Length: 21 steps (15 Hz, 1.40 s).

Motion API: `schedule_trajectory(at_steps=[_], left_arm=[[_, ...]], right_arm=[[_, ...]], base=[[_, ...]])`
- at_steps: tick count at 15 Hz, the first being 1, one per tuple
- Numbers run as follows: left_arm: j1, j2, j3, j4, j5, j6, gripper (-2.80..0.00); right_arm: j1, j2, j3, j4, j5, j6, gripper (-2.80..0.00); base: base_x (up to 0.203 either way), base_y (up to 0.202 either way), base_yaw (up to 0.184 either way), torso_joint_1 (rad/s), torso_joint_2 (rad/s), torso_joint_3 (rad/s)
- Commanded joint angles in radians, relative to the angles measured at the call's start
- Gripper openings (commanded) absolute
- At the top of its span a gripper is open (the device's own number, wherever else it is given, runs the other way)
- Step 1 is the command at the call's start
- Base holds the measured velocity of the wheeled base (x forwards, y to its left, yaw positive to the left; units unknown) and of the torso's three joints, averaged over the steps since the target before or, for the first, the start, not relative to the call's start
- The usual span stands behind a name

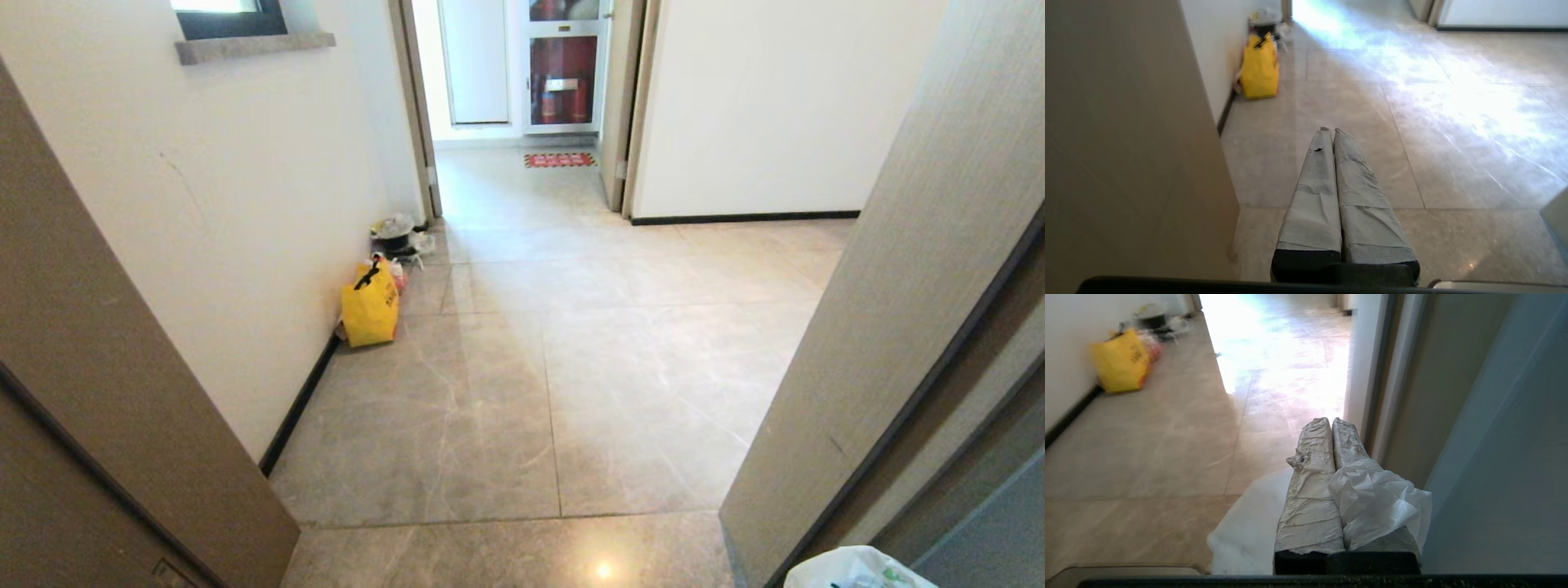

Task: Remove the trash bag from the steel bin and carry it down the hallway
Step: Put the trash bag at the door

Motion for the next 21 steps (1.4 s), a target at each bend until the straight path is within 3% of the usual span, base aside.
schedule_trajectory(at_steps=[1,8,21], left_arm=[[0.000,0.000,0.000,-0.001,0.000,0.001,-2.80],[0.000,0.000,0.000,-0.001,0.000,-0.001,-2.80],[0.000,0.000,0.000,-0.001,0.000,-0.001,-2.80]], right_arm=[[0.000,0.002,0.000,-0.001,-0.001,0.000,-2.80],[0.000,0.002,0.000,-0.001,-0.001,0.000,-2.80],[0.000,0.002,0.000,-0.001,-0.001,0.000,-2.80]], base=[[0.000,0.000,0.000,0.000,0.00,0.000],[0.008,0.000,0.000,0.000,0.00,0.000],[0.187,0.000,0.001,0.004,0.00,0.002]])
